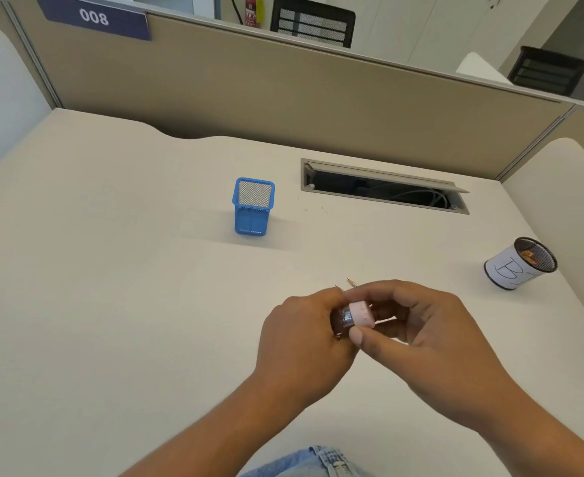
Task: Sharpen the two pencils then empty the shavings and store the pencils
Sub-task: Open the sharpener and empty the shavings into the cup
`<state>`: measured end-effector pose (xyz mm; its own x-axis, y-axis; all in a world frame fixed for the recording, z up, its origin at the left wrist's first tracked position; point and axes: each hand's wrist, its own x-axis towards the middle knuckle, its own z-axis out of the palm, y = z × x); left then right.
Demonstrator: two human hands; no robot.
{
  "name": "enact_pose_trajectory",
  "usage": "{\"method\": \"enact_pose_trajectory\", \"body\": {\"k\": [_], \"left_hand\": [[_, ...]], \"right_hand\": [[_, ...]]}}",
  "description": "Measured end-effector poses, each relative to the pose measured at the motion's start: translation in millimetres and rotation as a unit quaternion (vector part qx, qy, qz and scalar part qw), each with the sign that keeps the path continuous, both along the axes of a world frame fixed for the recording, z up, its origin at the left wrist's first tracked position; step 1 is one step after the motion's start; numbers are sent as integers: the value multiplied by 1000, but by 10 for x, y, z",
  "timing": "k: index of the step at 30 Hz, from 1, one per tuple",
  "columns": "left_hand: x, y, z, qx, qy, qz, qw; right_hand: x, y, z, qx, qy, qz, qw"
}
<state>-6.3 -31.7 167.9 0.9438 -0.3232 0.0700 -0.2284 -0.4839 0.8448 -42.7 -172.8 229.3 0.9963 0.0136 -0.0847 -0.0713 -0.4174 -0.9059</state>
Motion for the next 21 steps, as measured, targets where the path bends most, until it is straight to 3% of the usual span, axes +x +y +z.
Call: {"method": "enact_pose_trajectory", "body": {"k": [7, 12, 15, 21], "left_hand": [[32, 49, 7, -90, 57, -126, 986], [175, -214, -34, -77, -15, -69, 994], [229, -467, -64, -24, -65, -36, 997], [282, -1089, -174, -20, -54, 9, 998]], "right_hand": [[59, -148, -71, 38, -16, -65, 997], [111, -523, -224, 121, 20, -87, 989], [173, -834, -295, 117, 29, -84, 989], [278, -1520, -496, 133, 29, -102, 985]]}}
